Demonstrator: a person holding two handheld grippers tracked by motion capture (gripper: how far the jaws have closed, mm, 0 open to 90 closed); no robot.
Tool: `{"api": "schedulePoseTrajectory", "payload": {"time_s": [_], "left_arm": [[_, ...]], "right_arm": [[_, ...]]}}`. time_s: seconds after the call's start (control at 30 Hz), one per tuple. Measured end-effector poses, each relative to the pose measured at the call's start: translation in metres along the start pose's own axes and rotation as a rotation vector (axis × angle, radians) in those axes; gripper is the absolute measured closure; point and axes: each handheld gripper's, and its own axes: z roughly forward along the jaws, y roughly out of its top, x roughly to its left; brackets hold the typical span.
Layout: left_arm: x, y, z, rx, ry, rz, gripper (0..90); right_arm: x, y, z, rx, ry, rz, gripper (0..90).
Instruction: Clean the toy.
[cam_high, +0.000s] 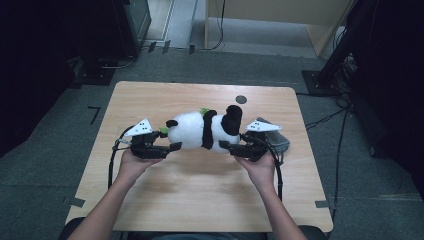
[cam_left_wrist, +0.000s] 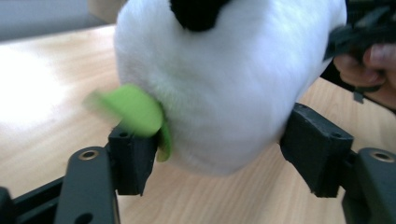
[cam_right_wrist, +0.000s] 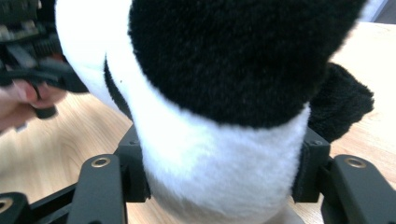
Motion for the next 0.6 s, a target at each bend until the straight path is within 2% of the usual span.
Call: {"api": "schedulePoseTrajectory", "payload": {"time_s": [0.03,0.1,0.2,0.27,0.33,0.37,0.4,0.47,0.6], "left_arm": [[-0.001,-0.001,0.000,0.008,0.004,0.021,29.9],[-0.001,-0.001,0.000,0.014,0.009,0.030,27.8],[0.001,-0.004,0.000,0.031,0.004,0.032,29.1],[0.002,-0.007,0.000,0.060,0.000,0.028,31.7],[0.002,-0.010,0.001,0.075,0.005,0.041,31.8],[0.001,-0.011,0.001,0.075,0.004,0.068,31.6],[0.001,-0.011,0.001,0.075,0.004,0.068,31.6],[-0.003,-0.010,0.002,0.054,-0.011,0.105,31.6],[-0.006,-0.009,0.001,0.032,-0.021,0.120,27.3]], "right_arm": [[0.000,0.001,-0.002,0.003,-0.003,0.003,42.7],[-0.001,0.002,-0.005,0.005,-0.005,0.017,43.3],[-0.002,0.003,-0.009,0.001,-0.007,0.031,43.3],[-0.004,0.004,-0.014,-0.009,0.006,0.050,43.3],[-0.004,0.005,-0.020,-0.006,0.027,0.065,43.2],[-0.003,0.005,-0.021,-0.001,0.032,0.062,43.1],[-0.003,0.005,-0.021,-0.001,0.032,0.062,43.1],[-0.001,0.005,-0.022,0.006,0.041,0.062,42.8],[0.001,0.005,-0.023,0.016,0.061,0.069,42.4]]}}
